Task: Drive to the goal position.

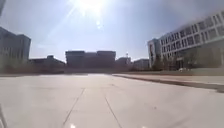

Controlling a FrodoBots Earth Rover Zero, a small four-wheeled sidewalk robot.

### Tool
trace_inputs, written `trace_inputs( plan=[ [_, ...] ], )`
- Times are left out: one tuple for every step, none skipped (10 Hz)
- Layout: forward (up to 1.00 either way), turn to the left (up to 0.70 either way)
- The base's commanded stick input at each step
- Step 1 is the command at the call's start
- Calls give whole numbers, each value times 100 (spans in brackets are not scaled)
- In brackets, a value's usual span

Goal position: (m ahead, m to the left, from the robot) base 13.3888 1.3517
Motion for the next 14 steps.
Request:
trace_inputs(
  plan=[
    [100, 5],
    [100, 5],
    [100, 5],
    [100, 5],
    [100, 5],
    [100, 5],
    [100, 5],
    [100, 5],
    [100, 5],
    [100, 5],
    [100, 5],
    [100, 5],
    [100, 5],
    [100, 5]
  ],
)
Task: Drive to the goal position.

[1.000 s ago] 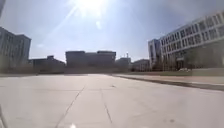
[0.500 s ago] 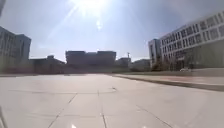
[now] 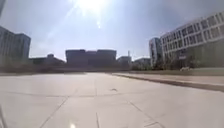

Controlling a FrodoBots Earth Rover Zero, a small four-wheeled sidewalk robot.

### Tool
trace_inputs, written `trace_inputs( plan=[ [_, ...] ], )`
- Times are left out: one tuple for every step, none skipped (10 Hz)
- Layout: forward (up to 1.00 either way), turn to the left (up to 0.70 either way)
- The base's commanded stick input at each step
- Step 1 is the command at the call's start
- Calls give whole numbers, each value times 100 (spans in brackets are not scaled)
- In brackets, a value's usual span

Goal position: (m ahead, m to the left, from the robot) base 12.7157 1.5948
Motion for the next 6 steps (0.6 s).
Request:
trace_inputs(
  plan=[
    [100, 5],
    [100, 5],
    [100, 5],
    [100, 5],
    [100, 5],
    [100, 5]
  ],
)
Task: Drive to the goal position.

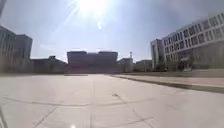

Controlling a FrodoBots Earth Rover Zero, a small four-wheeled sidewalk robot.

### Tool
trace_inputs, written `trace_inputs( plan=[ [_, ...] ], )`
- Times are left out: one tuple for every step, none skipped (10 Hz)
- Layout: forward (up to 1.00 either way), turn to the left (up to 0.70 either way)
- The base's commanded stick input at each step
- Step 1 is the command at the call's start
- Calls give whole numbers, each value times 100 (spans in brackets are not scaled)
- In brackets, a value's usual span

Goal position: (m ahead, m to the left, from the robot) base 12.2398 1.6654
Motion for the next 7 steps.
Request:
trace_inputs(
  plan=[
    [100, 5],
    [100, 5],
    [100, 5],
    [100, 5],
    [100, 5],
    [100, 5],
    [100, 5]
  ],
)
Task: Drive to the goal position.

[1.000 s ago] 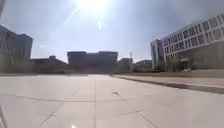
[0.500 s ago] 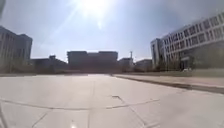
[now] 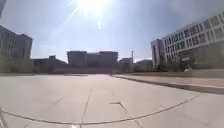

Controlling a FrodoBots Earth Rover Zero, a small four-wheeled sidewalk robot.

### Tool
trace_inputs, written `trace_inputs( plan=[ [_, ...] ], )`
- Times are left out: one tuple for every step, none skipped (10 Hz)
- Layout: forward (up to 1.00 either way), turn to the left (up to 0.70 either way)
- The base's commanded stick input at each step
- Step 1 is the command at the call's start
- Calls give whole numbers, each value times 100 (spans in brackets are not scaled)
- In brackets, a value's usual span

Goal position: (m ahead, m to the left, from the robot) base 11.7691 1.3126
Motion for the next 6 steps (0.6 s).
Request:
trace_inputs(
  plan=[
    [100, 5],
    [100, 5],
    [100, 5],
    [100, 5],
    [100, 5],
    [100, 5]
  ],
)
